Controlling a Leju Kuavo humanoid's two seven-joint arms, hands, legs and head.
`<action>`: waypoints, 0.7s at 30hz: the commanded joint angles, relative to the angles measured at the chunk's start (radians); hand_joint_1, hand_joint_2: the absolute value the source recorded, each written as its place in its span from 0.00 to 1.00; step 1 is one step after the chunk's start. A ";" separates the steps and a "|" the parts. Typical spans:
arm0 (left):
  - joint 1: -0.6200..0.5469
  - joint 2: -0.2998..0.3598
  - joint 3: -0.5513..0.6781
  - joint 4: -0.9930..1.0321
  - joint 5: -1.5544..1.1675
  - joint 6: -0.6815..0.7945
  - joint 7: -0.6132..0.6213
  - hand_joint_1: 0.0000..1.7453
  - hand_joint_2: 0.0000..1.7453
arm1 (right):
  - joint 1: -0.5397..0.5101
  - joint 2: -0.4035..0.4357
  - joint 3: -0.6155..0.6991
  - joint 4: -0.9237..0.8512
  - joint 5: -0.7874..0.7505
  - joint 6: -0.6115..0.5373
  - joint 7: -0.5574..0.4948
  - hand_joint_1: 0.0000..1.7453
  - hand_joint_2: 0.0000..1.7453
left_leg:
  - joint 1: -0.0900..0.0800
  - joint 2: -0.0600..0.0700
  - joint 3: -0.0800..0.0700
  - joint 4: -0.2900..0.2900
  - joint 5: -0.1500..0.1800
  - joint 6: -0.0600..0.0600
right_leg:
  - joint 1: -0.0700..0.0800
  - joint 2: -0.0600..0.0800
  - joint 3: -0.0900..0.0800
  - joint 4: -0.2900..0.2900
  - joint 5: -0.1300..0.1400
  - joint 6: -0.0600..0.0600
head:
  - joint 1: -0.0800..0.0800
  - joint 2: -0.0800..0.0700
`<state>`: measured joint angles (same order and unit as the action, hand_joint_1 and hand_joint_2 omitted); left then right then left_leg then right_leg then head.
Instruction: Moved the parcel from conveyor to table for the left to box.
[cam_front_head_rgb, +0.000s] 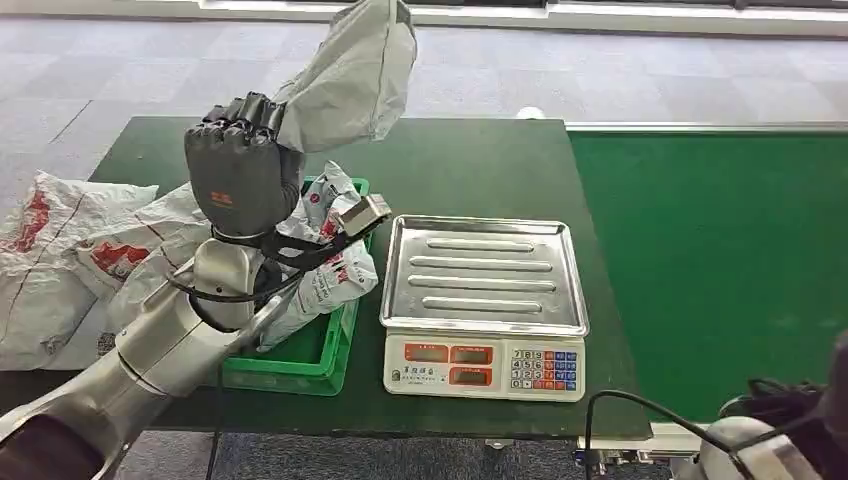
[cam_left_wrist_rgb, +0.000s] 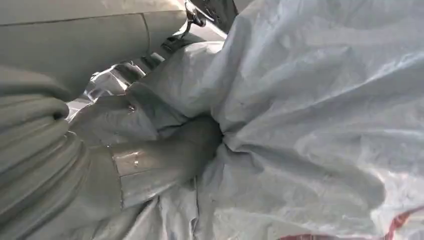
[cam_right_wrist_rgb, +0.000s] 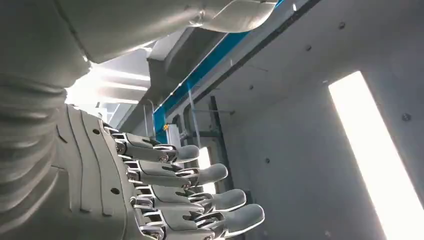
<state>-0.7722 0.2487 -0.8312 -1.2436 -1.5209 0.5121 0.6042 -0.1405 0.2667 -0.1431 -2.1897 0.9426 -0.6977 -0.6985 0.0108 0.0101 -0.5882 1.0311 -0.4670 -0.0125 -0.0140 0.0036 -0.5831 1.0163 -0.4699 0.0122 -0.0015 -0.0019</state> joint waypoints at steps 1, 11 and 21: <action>0.111 -0.260 0.199 0.402 -0.009 -0.539 -0.359 0.74 1.00 | 0.024 0.082 -0.046 0.016 0.016 0.000 0.000 0.00 1.00 | -0.001 -0.006 0.002 -0.003 0.002 0.001 | 0.000 -0.006 0.004 -0.003 0.000 -0.001 | 0.000 0.000; 0.148 -0.269 0.249 0.556 -0.050 -0.517 -0.353 1.00 1.00 | 0.006 0.082 -0.042 0.044 0.019 0.000 0.000 0.00 1.00 | -0.001 0.000 0.001 -0.001 0.000 0.000 | -0.001 0.000 0.001 -0.001 0.000 0.000 | 0.000 0.000; 0.130 -0.256 0.239 0.608 -0.050 -0.527 -0.284 1.00 1.00 | 0.016 0.082 -0.047 0.044 0.008 0.000 0.000 0.00 1.00 | 0.000 0.000 -0.001 -0.001 0.001 0.000 | 0.001 0.000 0.000 -0.001 0.001 0.000 | 0.000 0.000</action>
<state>-0.6151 0.0038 -0.6352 -0.7649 -1.5202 -0.0008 0.3067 -0.1381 0.2667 -0.1556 -2.1904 0.9545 -0.6977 -0.6985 0.0100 0.0104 -0.5899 1.0309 -0.4667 -0.0129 -0.0136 0.0034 -0.5842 1.0166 -0.4695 0.0125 -0.0015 -0.0019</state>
